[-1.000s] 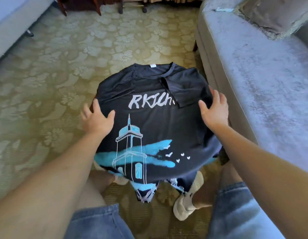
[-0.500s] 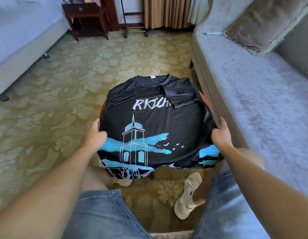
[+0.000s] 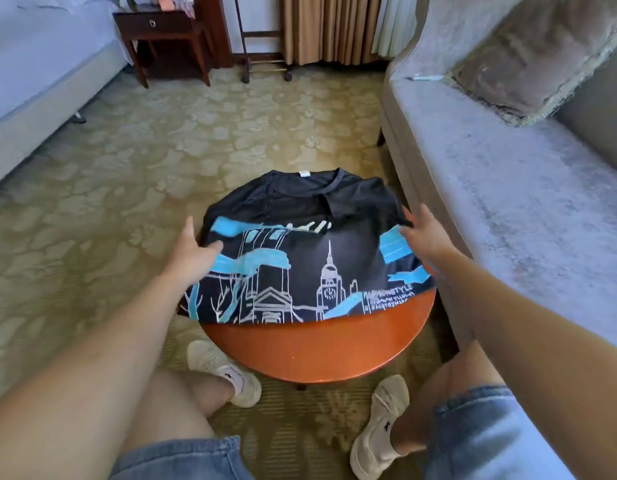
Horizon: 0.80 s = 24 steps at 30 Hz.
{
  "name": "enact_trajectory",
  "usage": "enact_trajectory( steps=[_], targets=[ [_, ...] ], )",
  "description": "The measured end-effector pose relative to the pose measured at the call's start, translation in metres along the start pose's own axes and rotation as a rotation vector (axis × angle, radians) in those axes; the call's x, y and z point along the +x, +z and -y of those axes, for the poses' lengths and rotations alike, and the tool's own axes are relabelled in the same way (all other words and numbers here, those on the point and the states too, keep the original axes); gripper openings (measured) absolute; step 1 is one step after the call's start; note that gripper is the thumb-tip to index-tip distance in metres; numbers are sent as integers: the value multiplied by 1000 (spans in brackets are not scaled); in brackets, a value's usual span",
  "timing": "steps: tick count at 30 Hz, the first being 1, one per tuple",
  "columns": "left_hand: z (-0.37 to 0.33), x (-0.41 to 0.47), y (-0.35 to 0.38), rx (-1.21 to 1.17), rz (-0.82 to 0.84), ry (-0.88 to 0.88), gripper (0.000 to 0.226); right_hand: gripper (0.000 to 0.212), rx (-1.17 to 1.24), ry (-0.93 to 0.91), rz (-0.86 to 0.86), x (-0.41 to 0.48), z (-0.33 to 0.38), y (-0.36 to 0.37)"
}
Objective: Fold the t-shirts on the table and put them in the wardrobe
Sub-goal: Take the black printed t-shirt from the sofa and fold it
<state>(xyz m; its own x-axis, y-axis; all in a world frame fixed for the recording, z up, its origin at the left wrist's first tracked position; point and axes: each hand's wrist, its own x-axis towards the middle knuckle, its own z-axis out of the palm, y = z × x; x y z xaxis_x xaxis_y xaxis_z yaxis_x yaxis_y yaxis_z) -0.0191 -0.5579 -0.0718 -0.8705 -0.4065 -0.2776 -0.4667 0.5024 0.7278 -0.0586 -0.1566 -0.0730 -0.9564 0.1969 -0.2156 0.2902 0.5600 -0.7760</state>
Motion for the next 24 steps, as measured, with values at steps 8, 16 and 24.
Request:
enact_trajectory(
  steps=[8, 16, 24],
  targets=[
    [56, -18, 21, 319, -53, -129, 74, 54, -404, 106, -83, -17, -50, 11],
    [42, -51, 1, 288, -140, -139, 64, 34, -72, 304, -1, -33, -46, 3],
    [30, -72, -11, -24, -124, -43, 31, 17, 210, 305, 52, -57, -38, -9]
  ],
)
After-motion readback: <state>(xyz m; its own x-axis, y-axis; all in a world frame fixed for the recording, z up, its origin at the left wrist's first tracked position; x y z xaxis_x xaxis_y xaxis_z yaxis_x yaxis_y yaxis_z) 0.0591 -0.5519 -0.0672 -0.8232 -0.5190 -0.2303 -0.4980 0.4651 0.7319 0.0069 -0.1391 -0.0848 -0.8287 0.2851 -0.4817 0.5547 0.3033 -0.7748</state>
